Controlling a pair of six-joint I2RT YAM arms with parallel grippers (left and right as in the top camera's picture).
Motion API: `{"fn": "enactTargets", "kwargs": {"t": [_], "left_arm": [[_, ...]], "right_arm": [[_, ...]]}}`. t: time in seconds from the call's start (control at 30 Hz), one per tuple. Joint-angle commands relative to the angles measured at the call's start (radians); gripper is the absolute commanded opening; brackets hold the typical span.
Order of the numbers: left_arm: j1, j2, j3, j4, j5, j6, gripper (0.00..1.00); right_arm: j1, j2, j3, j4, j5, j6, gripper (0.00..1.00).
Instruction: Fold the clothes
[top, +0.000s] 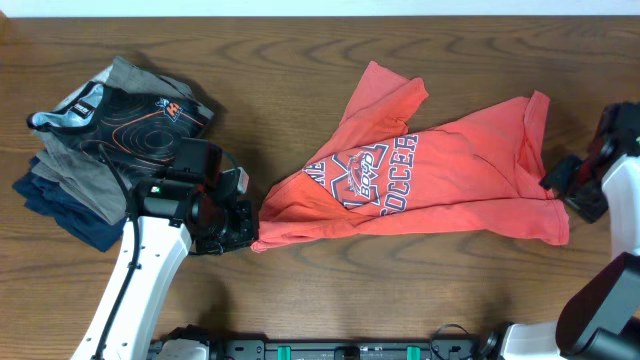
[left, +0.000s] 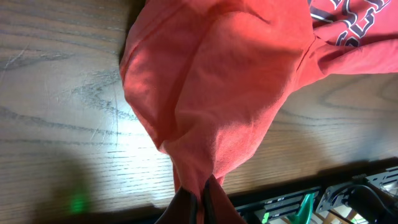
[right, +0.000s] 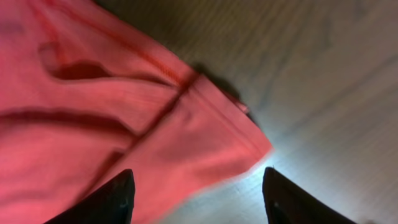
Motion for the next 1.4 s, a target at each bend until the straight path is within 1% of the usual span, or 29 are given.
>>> {"fn": "enactTargets", "kwargs": {"t": [0.0,0.2,0.57,0.63,0.67,0.7,0.73,0.77,0.8,0.83,0.93,1.0,1.03,1.07,1.13,1.2,1.23,1.27,1.3,1.33,1.37], "left_arm": [[-0.002,0.003,-0.006,-0.002,-0.019,0.016,0.06],[-0.002,0.003,-0.006,-0.002,-0.019,0.016,0.06],[-0.002,0.003,-0.006,0.005,-0.019,0.016,0.06],[-0.002,0.003,-0.006,0.005,-0.019,0.016,0.06],[-0.002,0.003,-0.006,0.005,-0.019,0.016,0.06],[-0.002,0.003,-0.006,0.005,-0.019,0.016,0.06],[-0.002,0.003,-0.006,0.005,-0.019,0.016,0.06],[-0.002,0.003,-0.006,0.005,-0.019,0.016,0.06],[-0.002,0.003,-0.006,0.005,-0.019,0.016,0.06],[-0.002,0.003,-0.006,0.006,-0.019,0.016,0.06],[-0.002,0.003,-0.006,0.058,-0.019,0.016,0.06],[-0.002,0.003,-0.006,0.130,-0.019,0.009,0.06],[-0.002,0.003,-0.006,0.174,-0.019,0.007,0.06],[-0.002,0.003,-0.006,0.222,-0.019,-0.003,0.06],[-0.002,0.003,-0.006,0.307,-0.019,-0.033,0.06],[-0.001,0.002,-0.006,0.373,-0.019,-0.082,0.06],[-0.001,0.002,-0.006,0.394,-0.019,-0.106,0.06],[-0.001,0.003,-0.006,0.403,-0.019,-0.122,0.06],[-0.001,0.003,-0.006,0.402,-0.019,-0.132,0.06],[-0.001,0.003,-0.006,0.391,-0.019,-0.134,0.06],[-0.001,0.003,-0.006,0.378,-0.019,-0.134,0.06]], "right_arm": [[-0.005,0.001,-0.086,0.101,-0.016,0.109,0.63],[-0.005,0.011,-0.219,0.306,-0.015,0.116,0.64],[-0.004,0.013,-0.376,0.488,-0.018,0.116,0.65],[-0.004,0.013,-0.389,0.499,-0.017,0.116,0.57],[-0.004,0.013,-0.391,0.497,-0.018,0.115,0.50],[-0.004,0.013,-0.391,0.491,-0.017,0.115,0.38],[-0.004,0.012,-0.391,0.482,-0.017,0.115,0.23],[-0.004,0.011,-0.389,0.474,-0.017,0.115,0.13],[-0.004,0.009,-0.381,0.463,-0.019,0.116,0.05],[-0.004,0.005,-0.365,0.455,-0.035,0.115,0.01],[-0.004,-0.016,-0.269,0.444,-0.146,0.110,0.01],[-0.004,-0.034,-0.154,0.429,-0.265,0.090,0.01],[-0.004,-0.038,-0.124,0.428,-0.305,0.074,0.01],[-0.004,-0.047,-0.064,0.422,-0.385,0.039,0.01],[-0.004,-0.059,0.032,0.385,-0.484,-0.020,0.01],[-0.004,-0.074,0.113,0.294,-0.505,-0.102,0.01],[-0.004,-0.085,0.146,0.213,-0.465,-0.156,0.04],[-0.004,-0.093,0.159,0.155,-0.407,-0.172,0.04],[-0.004,-0.103,0.164,0.075,-0.288,-0.174,0.02],[-0.004,-0.109,0.158,-0.030,-0.094,-0.146,0.01],[-0.004,-0.108,0.151,-0.089,0.031,-0.108,0.06]]}}
